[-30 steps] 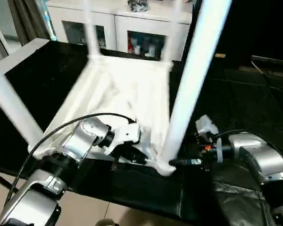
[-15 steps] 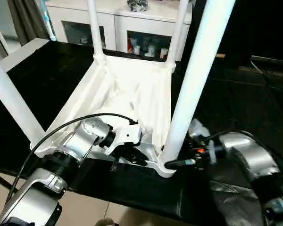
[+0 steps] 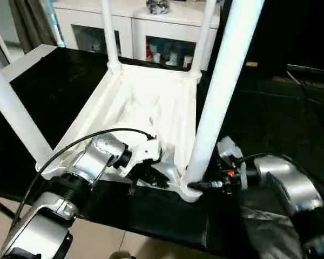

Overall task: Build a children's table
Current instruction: Rotate leg to tighten

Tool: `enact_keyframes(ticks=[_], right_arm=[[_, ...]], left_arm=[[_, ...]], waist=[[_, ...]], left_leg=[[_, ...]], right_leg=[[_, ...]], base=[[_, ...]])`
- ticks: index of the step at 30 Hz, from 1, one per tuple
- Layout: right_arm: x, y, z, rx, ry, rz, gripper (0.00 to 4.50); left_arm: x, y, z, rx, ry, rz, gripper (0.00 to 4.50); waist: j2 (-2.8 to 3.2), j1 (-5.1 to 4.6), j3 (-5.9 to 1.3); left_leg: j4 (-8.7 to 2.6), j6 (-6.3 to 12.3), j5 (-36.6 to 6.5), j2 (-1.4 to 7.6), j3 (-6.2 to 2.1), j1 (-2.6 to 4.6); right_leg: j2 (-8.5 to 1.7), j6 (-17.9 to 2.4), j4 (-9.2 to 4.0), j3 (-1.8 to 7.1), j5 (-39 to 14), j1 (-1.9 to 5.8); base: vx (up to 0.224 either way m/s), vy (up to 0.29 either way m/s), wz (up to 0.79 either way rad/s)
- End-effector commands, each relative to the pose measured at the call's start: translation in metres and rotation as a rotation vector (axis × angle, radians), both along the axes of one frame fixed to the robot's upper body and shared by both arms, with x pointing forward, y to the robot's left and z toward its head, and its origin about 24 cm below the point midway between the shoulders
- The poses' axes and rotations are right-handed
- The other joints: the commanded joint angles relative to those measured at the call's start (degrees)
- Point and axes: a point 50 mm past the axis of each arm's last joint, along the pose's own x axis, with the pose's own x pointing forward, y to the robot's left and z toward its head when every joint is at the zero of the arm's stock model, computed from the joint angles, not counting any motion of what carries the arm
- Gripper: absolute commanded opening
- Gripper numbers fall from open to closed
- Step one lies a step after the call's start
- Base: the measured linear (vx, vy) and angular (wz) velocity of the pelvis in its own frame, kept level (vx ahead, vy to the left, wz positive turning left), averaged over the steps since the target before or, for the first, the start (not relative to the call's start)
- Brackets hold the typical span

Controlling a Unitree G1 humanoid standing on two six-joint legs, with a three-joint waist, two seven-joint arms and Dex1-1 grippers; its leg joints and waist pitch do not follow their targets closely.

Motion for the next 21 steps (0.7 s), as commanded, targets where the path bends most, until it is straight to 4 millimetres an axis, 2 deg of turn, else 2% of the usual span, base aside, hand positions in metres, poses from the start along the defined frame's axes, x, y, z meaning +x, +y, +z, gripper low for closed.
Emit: enact_keyframes(ticks=[1, 2, 4, 5, 6, 7, 8, 9, 11, 14, 15, 17, 19, 21], right_arm=[[0.002, 0.019, -0.005, 0.045, 0.018, -0.108, 2.13], [0.004, 0.023, -0.008, 0.044, 0.017, -0.178, 2.11], [0.005, 0.03, -0.012, 0.044, 0.022, -0.257, 2.09], [0.005, 0.03, -0.012, 0.044, 0.022, -0.257, 2.08], [0.006, 0.044, -0.016, 0.049, 0.037, -0.367, 2.08], [0.006, 0.044, -0.016, 0.049, 0.037, -0.367, 2.07], [0.009, 0.057, -0.019, 0.062, 0.066, -0.465, 2.06], [0.009, 0.057, -0.019, 0.062, 0.066, -0.465, 2.06], [0.018, 0.074, -0.021, 0.07, 0.1, -0.587, 2.05], [0.024, 0.083, -0.02, 0.066, 0.117, -0.652, 2.05], [0.027, 0.088, -0.02, 0.054, 0.126, -0.687, 2.05], [0.03, 0.092, -0.019, 0.043, 0.13, -0.717, 2.05], [0.031, 0.095, -0.018, 0.05, 0.137, -0.738, 2.75], [0.031, 0.094, -0.015, 0.068, 0.135, -0.769, 2.77]], left_arm=[[0.006, -0.017, 0.007, -0.061, -0.046, 0.086, 0.0], [0.008, -0.019, 0.006, -0.072, -0.045, 0.127, 0.0], [0.009, -0.024, 0.006, -0.089, -0.044, 0.183, 0.0], [0.009, -0.024, 0.006, -0.089, -0.044, 0.183, 0.0], [0.01, -0.03, 0.007, -0.111, -0.039, 0.248, 0.0], [0.01, -0.03, 0.007, -0.111, -0.039, 0.248, 0.0], [0.013, -0.038, 0.009, -0.137, -0.038, 0.313, 0.0], [0.013, -0.038, 0.009, -0.137, -0.038, 0.313, 0.0], [0.018, -0.049, 0.013, -0.162, -0.052, 0.39, 0.0], [0.021, -0.055, 0.014, -0.163, -0.075, 0.43, 0.0], [0.023, -0.059, 0.014, -0.156, -0.091, 0.451, 0.0], [0.024, -0.062, 0.014, -0.146, -0.107, 0.469, 0.0], [0.024, -0.064, 0.014, -0.135, -0.118, 0.477, 0.0], [0.024, -0.065, 0.013, -0.127, -0.121, 0.5, 0.0]], waist=[[-0.07, -0.57, -3.51], [-0.31, -0.74, -3.5], [-0.12, -1.88, -3.51], [-0.17, -2.35, -3.58], [-0.19, -2.58, -3.65], [-0.13, -3.05, -3.53], [-0.17, -3.52, -3.63], [-0.17, -3.52, -3.63], [-0.21, -4.27, -3.63], [0.01, -4.65, -3.71], [-0.13, -4.93, -3.69], [0.03, -5.07, -3.75], [0.1, -5.01, -3.8], [0.07, -4.95, -3.83]], left_leg=[[-4.1, 0.41, -13.64, 2.6, -1.01, 0.58], [-4.15, 0.13, -14.21, 2.53, -1.11, 0.59], [-4.44, -0.61, -14.32, 2.5, -1.33, 0.25], [-4.43, -0.53, -14.52, 2.44, -1.39, 0.28], [-4.37, -0.31, -14.4, 2.41, -1.36, 0.35], [-4.42, -0.27, -13.5, 2.38, -1.28, 0.09], [-4.35, -0.36, -13.57, 2.27, -1.21, 0.18], [-4.35, -0.36, -13.57, 2.27, -1.21, 0.18], [-4.15, -0.11, -12.43, 2.0, -1.13, 0.1], [-4.16, 0.11, -11.95, 2.09, -1.14, 0.13], [-4.25, 0.23, -11.55, 2.19, -1.09, 0.02], [-4.17, 0.42, -10.62, 2.08, -1.02, 0.08], [-4.12, 0.78, -10.31, 2.17, -0.95, 0.17], [-4.13, 1.04, -10.01, 2.16, -0.9, 0.07]], right_leg=[[-5.6, -9.28, -5.45, 3.04, -20.64, 2.29], [-5.64, -8.71, -5.59, 2.96, -22.41, 2.34], [-5.53, -7.51, -5.72, 2.93, -23.83, 2.48], [-5.56, -7.64, -5.82, 2.9, -23.35, 2.49], [-5.53, -7.87, -5.8, 2.92, -22.66, 2.49], [-5.41, -8.52, -5.54, 3.02, -20.8, 2.35], [-5.37, -8.61, -5.61, 2.98, -21.1, 2.37], [-5.37, -8.61, -5.61, 2.98, -21.1, 2.37], [-5.31, -8.52, -5.82, 3.01, -21.83, 2.33], [-5.2, -8.99, -5.72, 3.06, -19.56, 2.37], [-5.13, -9.42, -5.53, 3.17, -17.82, 2.35], [-5.08, -10.24, -5.31, 3.23, -14.97, 2.45], [-5.14, -10.48, -5.22, 3.33, -13.34, 2.46], [-5.13, -10.7, -5.09, 3.34, -11.96, 2.6]], base=[[0.0, 0.0, 0.0], [0.0, 0.0, 0.0], [0.0, 0.0, 0.0], [0.0, 0.0, 0.0], [0.0, 0.0, 0.0], [0.0, 0.0, 0.0], [0.0, 0.0, 0.0], [0.0, 0.0, 0.0], [0.0, 0.0, 0.0], [0.0, 0.0, 0.0], [0.0, 0.0, 0.0], [0.0, 0.0, 0.0], [0.0, 0.0, 0.0], [0.0, 0.0, 0.0]])
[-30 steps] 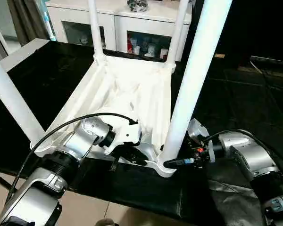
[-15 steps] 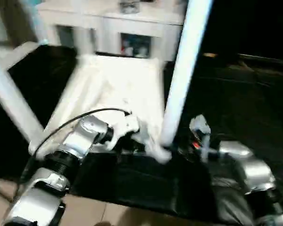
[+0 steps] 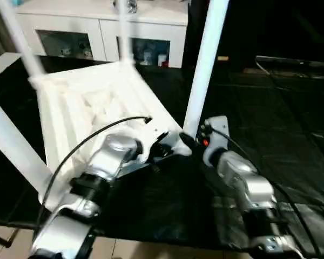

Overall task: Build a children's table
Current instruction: Rotate leg to tighten

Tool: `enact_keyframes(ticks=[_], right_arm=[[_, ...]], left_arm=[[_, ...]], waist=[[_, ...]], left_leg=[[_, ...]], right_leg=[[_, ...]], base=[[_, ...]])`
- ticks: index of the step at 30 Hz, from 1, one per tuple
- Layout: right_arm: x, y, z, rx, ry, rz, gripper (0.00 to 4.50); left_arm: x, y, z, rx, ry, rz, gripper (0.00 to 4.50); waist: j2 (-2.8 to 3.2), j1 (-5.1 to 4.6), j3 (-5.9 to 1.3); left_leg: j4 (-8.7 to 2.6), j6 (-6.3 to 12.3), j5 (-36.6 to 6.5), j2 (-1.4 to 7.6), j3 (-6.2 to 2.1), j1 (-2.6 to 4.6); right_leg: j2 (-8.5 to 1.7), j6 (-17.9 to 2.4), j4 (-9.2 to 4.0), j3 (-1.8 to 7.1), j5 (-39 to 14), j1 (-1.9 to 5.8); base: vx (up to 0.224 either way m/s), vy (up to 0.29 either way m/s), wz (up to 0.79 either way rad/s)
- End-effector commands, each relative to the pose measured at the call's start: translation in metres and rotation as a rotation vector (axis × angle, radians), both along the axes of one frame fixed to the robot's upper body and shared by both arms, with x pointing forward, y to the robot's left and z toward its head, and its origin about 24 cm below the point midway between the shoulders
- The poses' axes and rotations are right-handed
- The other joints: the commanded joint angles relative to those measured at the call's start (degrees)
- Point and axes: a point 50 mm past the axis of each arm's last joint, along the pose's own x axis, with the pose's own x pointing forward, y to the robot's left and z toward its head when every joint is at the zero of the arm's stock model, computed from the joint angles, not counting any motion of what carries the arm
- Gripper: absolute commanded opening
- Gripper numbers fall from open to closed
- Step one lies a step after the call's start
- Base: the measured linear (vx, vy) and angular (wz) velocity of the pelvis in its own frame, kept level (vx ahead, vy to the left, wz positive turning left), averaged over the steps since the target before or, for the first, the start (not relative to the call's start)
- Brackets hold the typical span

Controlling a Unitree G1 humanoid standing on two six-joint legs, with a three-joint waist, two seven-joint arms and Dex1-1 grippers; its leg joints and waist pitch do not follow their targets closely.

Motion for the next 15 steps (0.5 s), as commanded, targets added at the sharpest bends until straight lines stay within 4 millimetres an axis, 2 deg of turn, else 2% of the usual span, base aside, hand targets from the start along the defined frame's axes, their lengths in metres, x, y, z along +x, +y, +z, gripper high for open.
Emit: enact_keyframes(ticks=[1, 3, 7, 9, 10, 11, 12, 13, 15], right_arm=[[-0.014, 0.036, -0.012, 0.074, 0.1, 0.139, 2.86], [-0.015, 0.033, -0.012, 0.068, 0.094, 0.136, 3.16], [-0.017, 0.026, -0.012, 0.061, 0.072, 0.151, 3.35], [-0.023, 0.008, -0.01, 0.062, 0.051, 0.231, 3.6], [-0.023, 0.008, -0.01, 0.062, 0.051, 0.231, 3.73], [-0.026, -0.006, -0.008, 0.055, 0.043, 0.271, 3.81], [-0.027, -0.017, -0.006, 0.045, 0.035, 0.304, 3.81], [-0.028, -0.023, -0.005, 0.038, 0.03, 0.319, 4.01], [-0.028, -0.031, -0.004, 0.013, 0.021, 0.346, 4.09]], left_arm=[[-0.002, -0.033, 0.016, -0.066, -0.05, -0.084, 0.0], [-0.002, -0.031, 0.016, -0.062, -0.047, -0.079, 0.0], [-0.002, -0.024, 0.013, -0.046, -0.041, -0.074, 0.0], [-0.003, -0.013, 0.008, -0.022, -0.033, -0.119, 0.0], [-0.003, -0.013, 0.008, -0.022, -0.033, -0.119, 0.0], [-0.005, -0.007, 0.006, -0.009, -0.028, -0.156, 0.0], [-0.007, -0.002, 0.004, 0.0, -0.027, -0.19, 0.0], [-0.008, 0.0, 0.003, 0.004, -0.026, -0.21, 0.0], [-0.009, 0.002, 0.003, 0.004, -0.027, -0.241, 0.0]], waist=[[0.24, 0.69, -3.77], [0.21, 0.81, -3.74], [0.18, 1.12, -3.74], [0.2, 1.31, -3.74], [0.15, 1.59, -3.72], [0.28, 1.63, -3.77], [0.17, 1.74, -3.86], [0.14, 1.96, -3.8], [0.09, 2.07, -3.76]], left_leg=[[-3.66, 1.28, -10.14, 2.2, -0.97, 0.05], [-3.73, 1.23, -10.12, 2.29, -0.98, 0.09], [-3.78, 1.14, -10.51, 2.27, -0.96, 0.13], [-3.72, 1.39, -10.35, 2.31, -0.9, 0.19], [-3.71, 1.79, -10.01, 2.23, -0.94, 0.09], [-3.72, 1.85, -9.86, 2.35, -0.94, 0.1], [-3.65, 2.15, -9.44, 2.32, -0.93, 0.04], [-3.59, 2.52, -9.23, 2.35, -0.89, -0.01], [-3.61, 2.41, -9.62, 2.37, -0.87, 0.0]], right_leg=[[-5.17, -10.63, -4.82, 3.32, -11.99, 2.68], [-5.17, -10.73, -4.78, 3.34, -11.47, 2.7], [-5.27, -10.27, -4.87, 3.41, -11.98, 2.81], [-5.2, -10.13, -4.89, 3.44, -11.55, 2.82], [-5.15, -9.87, -4.93, 3.41, -11.16, 3.04], [-5.26, -9.99, -4.79, 3.5, -10.59, 2.99], [-5.19, -10.17, -4.69, 3.43, -9.56, 3.14], [-5.24, -10.57, -4.65, 3.44, -8.77, 3.11], [-5.31, -10.68, -4.73, 3.36, -9.91, 3.04]], base=[[0.0, 0.0, 0.0], [0.0, 0.0, 0.0], [0.0, 0.0, 0.0], [0.0, 0.0, 0.0], [0.0, 0.0, 0.0], [0.0, 0.0, 0.0], [0.0, 0.0, 0.0], [0.0, 0.0, 0.0], [0.0, 0.0, 0.0]])
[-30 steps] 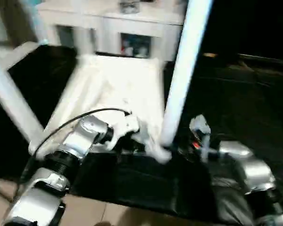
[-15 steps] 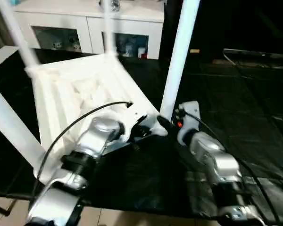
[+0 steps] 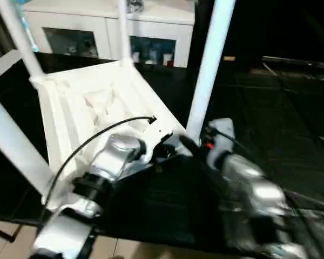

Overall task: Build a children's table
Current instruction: Rotate leg to tighten

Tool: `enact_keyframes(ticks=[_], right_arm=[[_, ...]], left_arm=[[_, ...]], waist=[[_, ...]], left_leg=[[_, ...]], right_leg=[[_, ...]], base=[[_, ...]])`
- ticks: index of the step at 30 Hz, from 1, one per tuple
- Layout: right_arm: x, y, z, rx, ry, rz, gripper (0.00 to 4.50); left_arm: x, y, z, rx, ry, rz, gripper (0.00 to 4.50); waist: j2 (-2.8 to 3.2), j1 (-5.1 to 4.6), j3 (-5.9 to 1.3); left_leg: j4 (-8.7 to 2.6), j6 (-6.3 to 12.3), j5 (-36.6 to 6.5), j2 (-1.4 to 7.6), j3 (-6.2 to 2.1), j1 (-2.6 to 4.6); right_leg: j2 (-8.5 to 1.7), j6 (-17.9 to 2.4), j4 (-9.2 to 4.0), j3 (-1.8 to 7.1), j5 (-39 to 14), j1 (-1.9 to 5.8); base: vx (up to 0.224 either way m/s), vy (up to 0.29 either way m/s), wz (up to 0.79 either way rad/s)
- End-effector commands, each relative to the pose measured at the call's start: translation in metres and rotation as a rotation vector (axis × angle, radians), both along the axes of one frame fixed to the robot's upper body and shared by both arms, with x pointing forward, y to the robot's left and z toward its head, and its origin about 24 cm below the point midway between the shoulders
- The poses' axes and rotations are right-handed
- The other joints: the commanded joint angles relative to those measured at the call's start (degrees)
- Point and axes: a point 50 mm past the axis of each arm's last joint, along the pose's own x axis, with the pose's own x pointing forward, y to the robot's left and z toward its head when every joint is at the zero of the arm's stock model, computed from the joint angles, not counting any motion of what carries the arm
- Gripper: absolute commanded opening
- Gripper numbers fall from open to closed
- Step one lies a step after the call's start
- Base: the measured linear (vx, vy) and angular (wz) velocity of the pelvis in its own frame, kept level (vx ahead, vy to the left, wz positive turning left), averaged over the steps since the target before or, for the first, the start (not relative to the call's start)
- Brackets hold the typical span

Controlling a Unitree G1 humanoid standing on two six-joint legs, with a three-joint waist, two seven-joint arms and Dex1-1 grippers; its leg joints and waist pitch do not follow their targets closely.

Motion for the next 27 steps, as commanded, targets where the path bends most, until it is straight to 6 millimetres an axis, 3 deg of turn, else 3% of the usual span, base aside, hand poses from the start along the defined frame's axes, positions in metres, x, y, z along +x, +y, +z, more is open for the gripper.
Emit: enact_keyframes(ticks=[1, 6, 9, 14, 18, 22, 25, 27], right_arm=[[-0.005, -0.011, 0.002, -0.041, -0.018, 0.168, 4.24], [-0.007, -0.03, 0.01, -0.059, -0.049, 0.283, 4.44], [-0.012, -0.04, 0.018, -0.071, -0.075, 0.429, 4.44], [-0.016, -0.042, 0.023, -0.097, -0.08, 0.605, 4.44], [-0.017, -0.04, 0.023, -0.124, -0.083, 0.692, 4.44], [-0.017, -0.032, 0.021, -0.13, -0.1, 0.772, 4.0], [-0.016, -0.029, 0.019, -0.127, -0.078, 0.801, 3.94], [-0.015, -0.028, 0.018, -0.129, -0.071, 0.814, 3.57]], left_arm=[[-0.007, 0.0, 0.002, -0.013, 0.003, -0.157, 0.0], [-0.013, 0.008, 0.004, -0.009, 0.022, -0.269, 0.0], [-0.017, 0.014, 0.004, 0.024, 0.044, -0.379, 0.0], [-0.023, 0.017, 0.005, 0.06, 0.064, -0.501, 0.0], [-0.025, 0.019, 0.004, 0.09, 0.069, -0.565, 0.0], [-0.027, 0.02, 0.004, 0.119, 0.072, -0.613, 0.0], [-0.027, 0.019, 0.004, 0.12, 0.069, -0.631, 0.0], [-0.027, 0.019, 0.004, 0.122, 0.069, -0.64, 0.0]], waist=[[0.35, 0.42, -3.7], [0.34, 1.28, -3.82], [0.51, 2.03, -3.88], [0.12, 2.61, -3.96], [0.25, 3.24, -3.96], [0.08, 3.6, -4.04], [0.05, 3.55, -4.0], [0.08, 3.64, -4.08]], left_leg=[[-3.38, 2.13, -10.23, 2.28, -0.84, 0.01], [-3.28, 2.2, -11.25, 2.54, -0.82, 0.43], [-3.22, 2.56, -9.98, 2.85, -0.74, 0.41], [-3.07, 3.18, -9.74, 2.85, -0.67, 0.24], [-3.05, 2.92, -9.95, 2.93, -0.71, 0.32], [-3.06, 2.66, -9.68, 2.94, -0.72, 0.31], [-3.0, 2.8, -9.73, 2.87, -0.64, 0.31], [-2.99, 2.77, -9.54, 2.9, -0.71, 0.29]], right_leg=[[-5.21, -10.36, -4.77, 3.38, -11.52, 3.1], [-5.31, -10.78, -4.9, 3.32, -12.77, 2.82], [-5.2, -11.82, -4.42, 3.33, -9.43, 2.81], [-5.33, -12.43, -4.19, 3.12, -9.41, 2.93], [-5.43, -12.11, -4.31, 3.16, -10.97, 2.8], [-5.38, -12.14, -4.06, 3.13, -10.63, 2.8], [-5.32, -12.26, -4.16, 3.11, -10.65, 2.73], [-5.35, -12.39, -4.0, 3.08, -10.48, 2.79]], base=[[0.0, 0.0, 0.0], [0.0, 0.0, 0.0], [0.0, 0.0, 0.0], [0.0, 0.0, 0.0], [0.0, 0.0, 0.0], [0.0, 0.0, 0.0], [0.0, 0.0, 0.0], [0.0, 0.0, 0.0]])
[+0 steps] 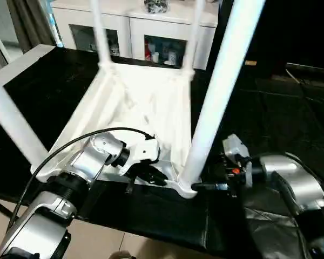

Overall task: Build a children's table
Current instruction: Rotate leg to tighten

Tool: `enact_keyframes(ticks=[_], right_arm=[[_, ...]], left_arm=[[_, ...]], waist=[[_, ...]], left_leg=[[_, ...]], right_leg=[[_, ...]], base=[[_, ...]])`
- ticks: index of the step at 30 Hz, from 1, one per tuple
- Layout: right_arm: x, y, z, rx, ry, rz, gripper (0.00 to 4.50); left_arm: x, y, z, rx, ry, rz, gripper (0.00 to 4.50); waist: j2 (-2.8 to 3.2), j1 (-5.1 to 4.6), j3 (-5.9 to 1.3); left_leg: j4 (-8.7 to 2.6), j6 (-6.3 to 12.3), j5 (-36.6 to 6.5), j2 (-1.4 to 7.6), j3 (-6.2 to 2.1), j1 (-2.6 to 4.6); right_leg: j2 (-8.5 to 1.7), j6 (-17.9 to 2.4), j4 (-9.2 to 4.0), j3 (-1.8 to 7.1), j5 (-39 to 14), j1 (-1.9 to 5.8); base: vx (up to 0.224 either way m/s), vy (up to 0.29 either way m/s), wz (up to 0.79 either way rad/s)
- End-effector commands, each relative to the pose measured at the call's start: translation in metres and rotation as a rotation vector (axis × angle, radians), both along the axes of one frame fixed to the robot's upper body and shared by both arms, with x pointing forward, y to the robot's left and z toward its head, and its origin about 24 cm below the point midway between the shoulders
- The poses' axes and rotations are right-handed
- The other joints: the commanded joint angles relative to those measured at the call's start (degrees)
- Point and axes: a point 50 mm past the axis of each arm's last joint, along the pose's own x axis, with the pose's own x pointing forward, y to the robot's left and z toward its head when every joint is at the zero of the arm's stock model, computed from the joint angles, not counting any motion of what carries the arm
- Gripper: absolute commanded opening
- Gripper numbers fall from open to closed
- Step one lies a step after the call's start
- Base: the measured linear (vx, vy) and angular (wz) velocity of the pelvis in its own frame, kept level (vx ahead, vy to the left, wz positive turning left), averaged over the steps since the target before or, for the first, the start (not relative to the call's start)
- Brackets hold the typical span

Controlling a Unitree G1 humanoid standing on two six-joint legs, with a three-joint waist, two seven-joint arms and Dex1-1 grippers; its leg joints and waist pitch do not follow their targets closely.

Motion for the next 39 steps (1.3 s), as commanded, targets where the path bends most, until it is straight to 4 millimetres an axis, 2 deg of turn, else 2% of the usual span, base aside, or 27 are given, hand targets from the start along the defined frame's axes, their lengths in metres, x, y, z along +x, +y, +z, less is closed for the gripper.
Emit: enact_keyframes(ticks=[1, 3, 5, 8, 10, 12, 14, 15, 21, 22, 25, 26, 28, 29, 30, 31, 33, 34, 35, 36, 37, 39], right_arm=[[0.001, 0.001, -0.001, -0.019, 0.002, 0.029, 3.52], [0.003, 0.002, -0.001, -0.021, 0.003, 0.038, 3.46], [0.004, 0.004, -0.002, -0.018, 0.007, 0.047, 3.13], [0.006, 0.006, -0.002, -0.005, 0.009, 0.06, 3.05], [0.006, 0.007, -0.002, 0.008, 0.002, 0.063, 2.75], [0.005, 0.007, -0.003, 0.013, 0.013, 0.074, 2.68], [0.005, 0.007, -0.003, 0.014, 0.015, 0.076, 2.58], [0.004, 0.008, -0.004, 0.017, 0.026, 0.086, 2.35], [-0.001, 0.008, -0.007, 0.036, 0.057, 0.107, 2.03], [-0.002, 0.009, -0.007, 0.052, 0.063, 0.103, 2.02], [-0.005, 0.011, -0.007, 0.097, 0.076, 0.073, 2.0], [-0.006, 0.015, -0.009, 0.098, 0.076, 0.028, 2.0], [-0.004, 0.023, -0.018, 0.062, 0.075, -0.089, 2.0], [-0.002, 0.028, -0.022, 0.045, 0.069, -0.16, 2.0], [0.0, 0.033, -0.025, 0.038, 0.066, -0.222, 2.0], [0.002, 0.039, -0.027, 0.039, 0.057, -0.283, 1.99], [0.006, 0.051, -0.03, 0.04, 0.059, -0.379, 1.99], [0.008, 0.059, -0.032, 0.035, 0.058, -0.429, 1.98], [0.009, 0.066, -0.033, 0.037, 0.061, -0.467, 1.97], [0.009, 0.066, -0.033, 0.037, 0.061, -0.467, 1.97], [0.014, 0.081, -0.034, 0.052, 0.084, -0.567, 1.97], [0.018, 0.091, -0.034, 0.062, 0.105, -0.641, 1.96]], left_arm=[[-0.004, -0.008, -0.001, 0.033, 0.005, -0.094, 0.0], [-0.005, -0.009, -0.001, 0.033, 0.006, -0.101, 0.0], [-0.005, -0.009, -0.001, 0.036, 0.007, -0.11, 0.0], [-0.006, -0.008, -0.002, 0.036, 0.008, -0.116, 0.0], [-0.006, -0.008, -0.002, 0.037, 0.008, -0.116, 0.0], [-0.006, -0.007, -0.003, 0.039, 0.006, -0.112, 0.0], [-0.006, -0.007, -0.003, 0.04, 0.006, -0.112, 0.0], [-0.005, -0.006, -0.003, 0.04, 0.005, -0.11, 0.0], [-0.005, -0.007, -0.004, 0.032, 0.009, -0.096, 0.0], [-0.005, -0.007, -0.004, 0.025, 0.012, -0.087, 0.0], [-0.003, -0.009, -0.004, 0.01, 0.022, -0.052, 0.0], [0.0, -0.011, -0.003, -0.01, 0.022, -0.004, 0.0], [0.005, -0.016, -0.003, -0.037, 0.02, 0.082, 0.0], [0.007, -0.018, -0.003, -0.046, 0.015, 0.123, 0.0], [0.009, -0.021, -0.003, -0.055, 0.01, 0.156, 0.0], [0.011, -0.024, -0.002, -0.066, 0.012, 0.192, 0.0], [0.014, -0.031, -0.001, -0.086, 0.009, 0.261, 0.0], [0.016, -0.036, 0.0, -0.102, 0.009, 0.303, 0.0], [0.017, -0.039, 0.001, -0.115, 0.015, 0.328, 0.0], [0.017, -0.039, 0.001, -0.115, 0.015, 0.328, 0.0], [0.019, -0.049, 0.004, -0.146, 0.014, 0.393, 0.0], [0.021, -0.057, 0.006, -0.167, 0.005, 0.447, 0.0]], waist=[[-0.06, -0.42, -4.2], [-0.1, -0.39, -4.23], [-0.13, -0.43, -4.27], [-0.12, -0.37, -4.24], [-0.16, -0.39, -4.3], [-0.14, -0.39, -4.29], [-0.12, -0.35, -4.28], [-0.11, -0.34, -4.28], [-0.15, -0.36, -4.19], [-0.01, -0.32, -4.21], [0.01, -0.2, -4.27], [0.26, -0.23, -4.29], [0.05, -0.28, -4.03], [0.0, -0.44, -3.9], [0.35, -0.75, -3.54], [0.07, -1.13, -3.3], [0.21, -1.98, -3.24], [0.2, -2.72, -3.16], [0.27, -3.05, -3.2], [0.32, -3.7, -3.18], [0.34, -4.19, -3.12], [0.24, -4.86, -3.12]], left_leg=[[-3.28, 2.74, -9.34, 2.88, -0.7, 0.38], [-3.26, 2.77, -8.98, 2.9, -0.67, 0.42], [-3.2, 2.85, -8.89, 2.84, -0.65, 0.34], [-3.24, 2.96, -8.91, 2.92, -0.68, 0.38], [-3.21, 3.01, -8.61, 2.93, -0.67, 0.34], [-3.19, 3.18, -8.43, 2.9, -0.66, 0.34], [-3.18, 3.18, -8.45, 2.88, -0.64, 0.33], [-3.2, 3.16, -8.6, 2.9, -0.66, 0.33], [-3.27, 2.72, -9.6, 2.92, -0.7, 0.42], [-3.24, 2.66, -9.64, 2.91, -0.7, 0.43], [-3.22, 2.93, -8.92, 2.93, -0.73, 0.4], [-3.23, 2.86, -9.02, 2.97, -0.78, 0.39], [-3.4, 2.3, -10.39, 2.9, -0.8, 0.48], [-3.53, 1.96, -10.94, 2.85, -0.8, 0.48], [-3.73, 0.95, -12.92, 2.66, -0.94, 0.57], [-3.91, -0.06, -15.55, 2.47, -1.15, 0.87], [-4.09, -0.81, -17.21, 2.25, -1.55, 0.77], [-4.27, -1.21, -17.7, 2.19, -1.76, 0.44], [-4.34, -1.43, -18.01, 2.22, -1.88, 0.39], [-4.36, -1.53, -18.78, 2.14, -1.99, 0.44], [-4.36, -1.41, -19.43, 2.11, -2.06, 0.4], [-4.2, -1.5, -20.7, 1.84, -2.21, 0.74]], right_leg=[[-5.32, -12.4, -4.08, 3.06, -10.09, 2.79], [-5.28, -12.53, -4.01, 3.1, -9.38, 2.76], [-5.38, -12.72, -3.95, 3.05, -9.42, 2.83], [-5.33, -12.52, -4.01, 3.04, -9.9, 2.8], [-5.33, -12.65, -3.89, 3.05, -9.03, 2.8], [-5.28, -12.95, -3.86, 3.02, -8.51, 2.8], [-5.28, -12.87, -3.89, 3.03, -8.71, 2.83], [-5.28, -12.76, -3.89, 3.03, -8.95, 2.83], [-5.33, -12.35, -4.06, 3.05, -10.96, 2.77], [-5.35, -12.3, -4.11, 3.07, -11.04, 2.76], [-5.25, -12.59, -3.94, 3.08, -9.28, 2.81], [-5.29, -12.72, -3.85, 3.06, -9.13, 2.8], [-5.35, -12.29, -4.18, 3.05, -11.53, 2.7], [-5.35, -11.8, -4.41, 3.06, -13.17, 2.68], [-5.49, -10.63, -4.89, 3.0, -17.93, 2.46], [-5.59, -8.65, -5.64, 2.8, -24.69, 2.35], [-5.88, -6.11, -6.35, 2.56, -31.15, 2.42], [-5.79, -5.09, -6.53, 2.36, -32.63, 2.54], [-5.81, -4.66, -6.61, 2.28, -33.13, 2.57], [-5.69, -4.39, -6.79, 2.19, -33.22, 2.39], [-5.71, -4.27, -6.93, 2.14, -33.41, 2.36], [-5.69, -4.11, -7.26, 1.78, -34.84, 2.08]], base=[[0.0, 0.0, 0.0], [0.0, 0.0, 0.0], [0.0, 0.0, 0.0], [0.0, 0.0, 0.0], [0.0, 0.0, 0.0], [0.0, 0.0, 0.0], [0.0, 0.0, 0.0], [0.0, 0.0, 0.0], [0.0, 0.0, 0.0], [0.0, 0.0, 0.0], [0.0, 0.0, 0.0], [0.0, 0.0, 0.0], [0.0, 0.0, 0.0], [0.0, 0.0, 0.0], [0.0, 0.0, 0.0], [-0.052, -0.002, -0.07], [-0.053, 0.002, -0.1], [0.0, 0.0, 0.0], [0.0, 0.0, 0.0], [0.0, 0.0, 0.0], [0.0, 0.0, 0.0], [0.0, 0.0, 0.0]])
